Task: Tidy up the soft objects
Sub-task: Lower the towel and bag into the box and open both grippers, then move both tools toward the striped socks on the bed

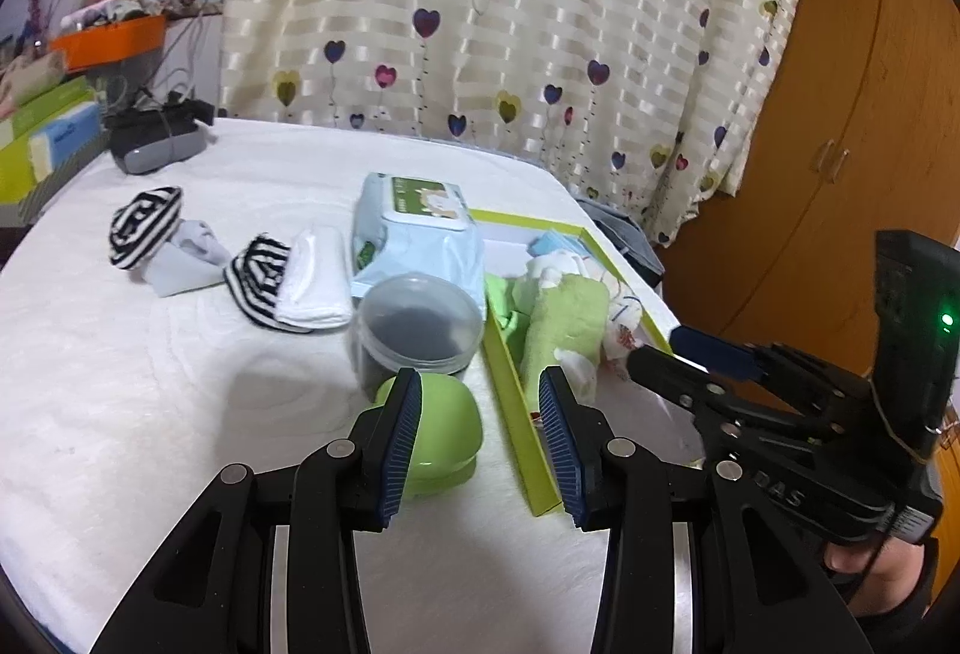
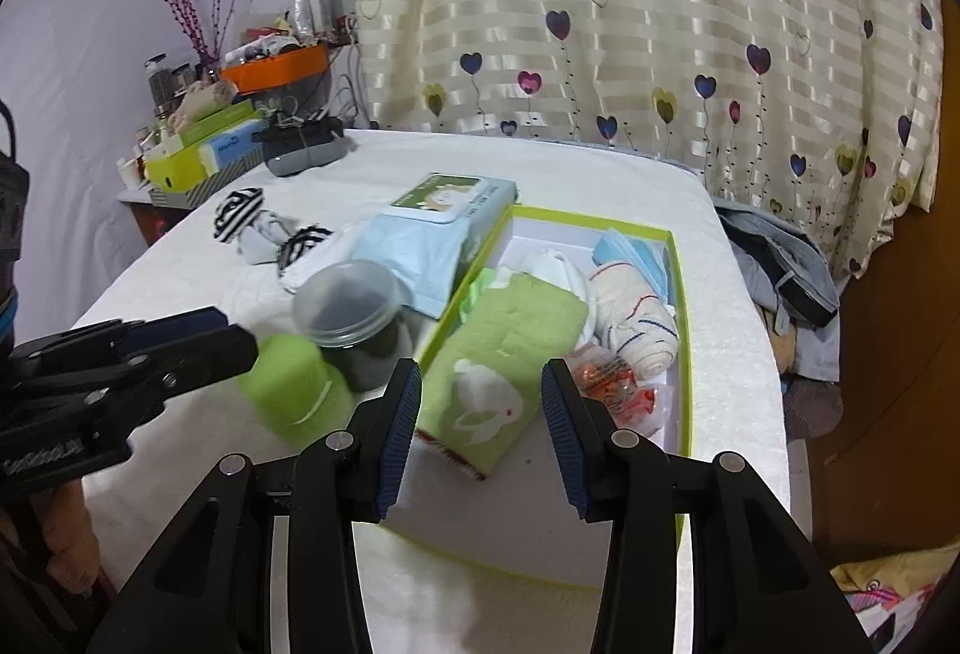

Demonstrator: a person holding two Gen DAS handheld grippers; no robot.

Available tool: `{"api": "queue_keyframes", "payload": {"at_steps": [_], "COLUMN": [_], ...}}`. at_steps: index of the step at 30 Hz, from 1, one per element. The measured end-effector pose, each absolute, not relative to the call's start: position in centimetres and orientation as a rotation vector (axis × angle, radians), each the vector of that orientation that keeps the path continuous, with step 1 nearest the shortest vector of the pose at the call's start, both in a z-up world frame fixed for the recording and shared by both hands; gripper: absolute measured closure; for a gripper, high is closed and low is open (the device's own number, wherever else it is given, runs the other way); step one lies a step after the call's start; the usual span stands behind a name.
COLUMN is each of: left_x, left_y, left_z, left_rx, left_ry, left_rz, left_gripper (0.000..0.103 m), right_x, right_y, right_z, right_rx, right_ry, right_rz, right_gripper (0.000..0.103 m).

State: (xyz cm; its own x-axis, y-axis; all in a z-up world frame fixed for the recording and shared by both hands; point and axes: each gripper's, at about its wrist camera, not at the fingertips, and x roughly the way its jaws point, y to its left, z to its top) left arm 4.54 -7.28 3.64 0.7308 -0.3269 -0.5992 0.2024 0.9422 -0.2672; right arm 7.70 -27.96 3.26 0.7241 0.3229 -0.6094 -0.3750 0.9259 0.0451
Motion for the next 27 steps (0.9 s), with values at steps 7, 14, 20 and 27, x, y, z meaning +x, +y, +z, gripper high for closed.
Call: {"api": "queue_keyframes", "payload": {"at_steps": [7,14,20,27], "left_x": [3.7,3.2,3.0,3.0], "left_y": [-5.7,-4.5,-3.7,-2.4], "left_z": [4.0,4.1,3.9,3.5], "left_rx": [-0.197,-0.212,-0.221,-0.241], "left_ry": [0.678,0.669,0.669,0.672], "left_rz": [-0.253,-0.234,-0.221,-0.196], "left_gripper": [0.064,0.064,0.064,0.064], "right_x": [6.3,5.7,5.2,5.0], "right_y": [-27.0,-25.8,-25.0,-24.2], "right_z": [4.0,4.1,4.1,4.0], "right_rx": [-0.092,-0.112,-0.119,-0.128], "right_ry": [0.643,0.645,0.647,0.652], "right_rz": [0.415,0.437,0.451,0.472], "right_gripper": [0.060,0.060,0.060,0.060]}}
